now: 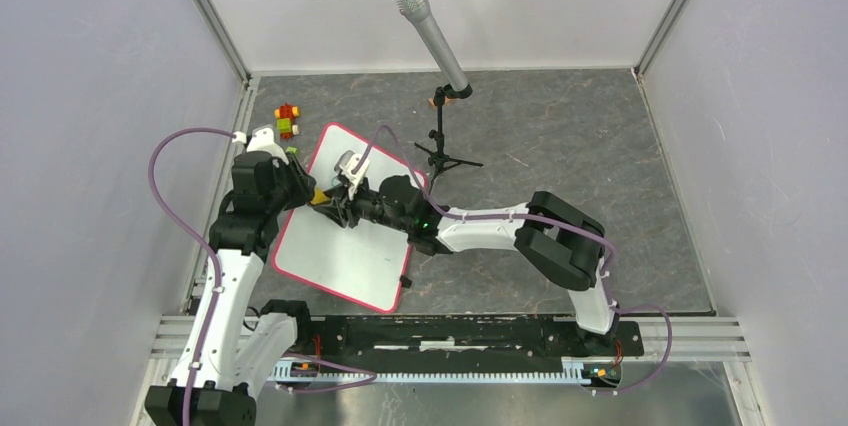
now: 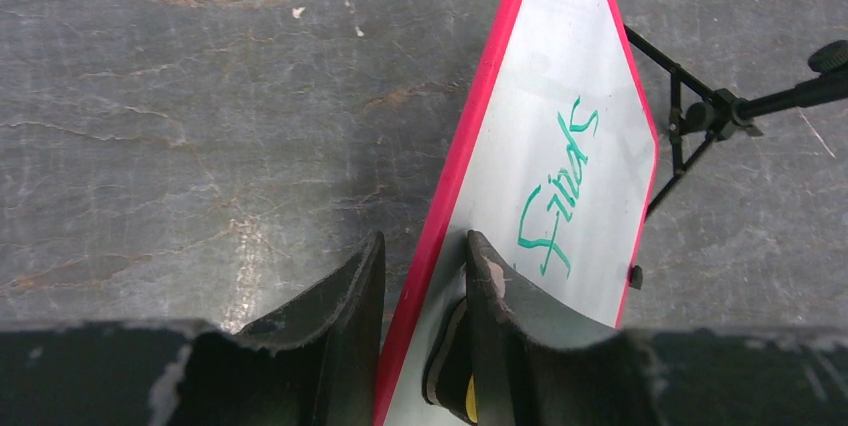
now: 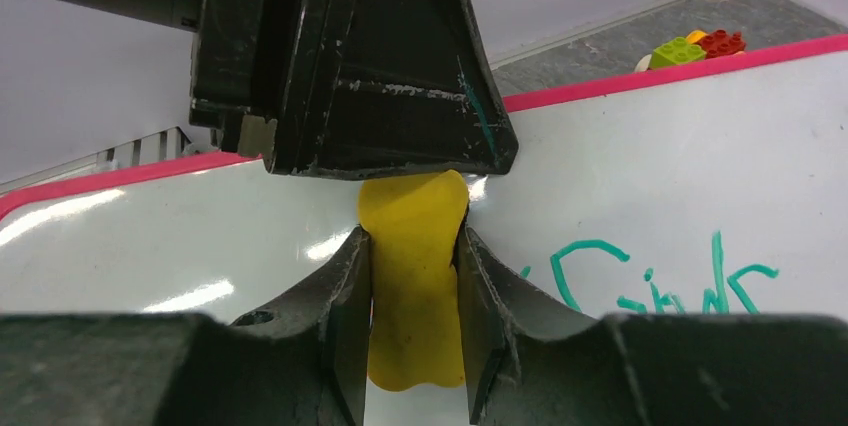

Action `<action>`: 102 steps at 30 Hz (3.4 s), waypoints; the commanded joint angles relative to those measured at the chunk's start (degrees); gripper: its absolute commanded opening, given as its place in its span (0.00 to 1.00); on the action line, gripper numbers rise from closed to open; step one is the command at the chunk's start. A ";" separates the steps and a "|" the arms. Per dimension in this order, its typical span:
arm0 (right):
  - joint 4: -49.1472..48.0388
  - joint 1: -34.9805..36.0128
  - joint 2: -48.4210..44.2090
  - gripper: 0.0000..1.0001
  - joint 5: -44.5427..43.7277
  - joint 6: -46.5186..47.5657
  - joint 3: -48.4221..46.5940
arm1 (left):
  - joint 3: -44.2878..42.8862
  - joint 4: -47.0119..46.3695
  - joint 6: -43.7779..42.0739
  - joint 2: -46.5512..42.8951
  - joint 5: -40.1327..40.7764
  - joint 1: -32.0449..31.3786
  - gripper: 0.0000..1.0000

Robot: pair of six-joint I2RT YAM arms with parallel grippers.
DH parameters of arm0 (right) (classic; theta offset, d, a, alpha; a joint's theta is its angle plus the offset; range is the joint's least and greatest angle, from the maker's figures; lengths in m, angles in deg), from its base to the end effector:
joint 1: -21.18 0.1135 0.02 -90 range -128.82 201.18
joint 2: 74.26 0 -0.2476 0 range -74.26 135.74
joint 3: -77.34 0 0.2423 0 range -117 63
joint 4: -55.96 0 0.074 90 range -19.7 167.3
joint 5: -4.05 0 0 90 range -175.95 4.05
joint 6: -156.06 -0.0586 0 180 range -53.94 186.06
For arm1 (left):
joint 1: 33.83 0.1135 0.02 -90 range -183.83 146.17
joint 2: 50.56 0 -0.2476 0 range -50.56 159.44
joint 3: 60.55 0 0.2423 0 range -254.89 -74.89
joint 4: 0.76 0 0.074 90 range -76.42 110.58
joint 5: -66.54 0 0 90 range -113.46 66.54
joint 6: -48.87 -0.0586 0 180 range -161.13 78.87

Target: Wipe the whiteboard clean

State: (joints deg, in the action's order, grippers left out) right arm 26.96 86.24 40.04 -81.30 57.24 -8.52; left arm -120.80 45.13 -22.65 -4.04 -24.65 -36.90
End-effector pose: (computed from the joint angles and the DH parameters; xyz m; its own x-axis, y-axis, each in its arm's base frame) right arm 0.1928 0.4258 0.2251 -0.1397 0.0619 -0.9882 -0.9275 0.3413 0.1525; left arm 0.1969 -0.0118 0.2801 -0.5267 -0.2891 -0.7994 -0.1010 0.9550 -0.2788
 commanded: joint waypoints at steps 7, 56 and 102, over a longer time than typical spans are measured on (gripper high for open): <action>-3.49 -3.83 0.31 0.28 -0.48 -5.55 13.39 | 0.82 2.11 -1.12 -0.63 -1.77 -0.51 0.02; 20.29 -1.13 0.51 0.33 -4.18 -0.36 2.18 | 0.73 2.05 -1.01 -0.31 -2.50 -0.46 0.02; 11.81 0.51 -7.82 0.57 -0.82 -2.07 12.42 | 0.36 2.20 -0.38 0.02 -2.38 -0.48 0.48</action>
State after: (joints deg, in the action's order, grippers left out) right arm 35.97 87.14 29.83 -83.32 55.47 4.70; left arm -120.45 47.82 -23.40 -3.79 -25.54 -37.18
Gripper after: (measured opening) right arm 0.624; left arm 0.488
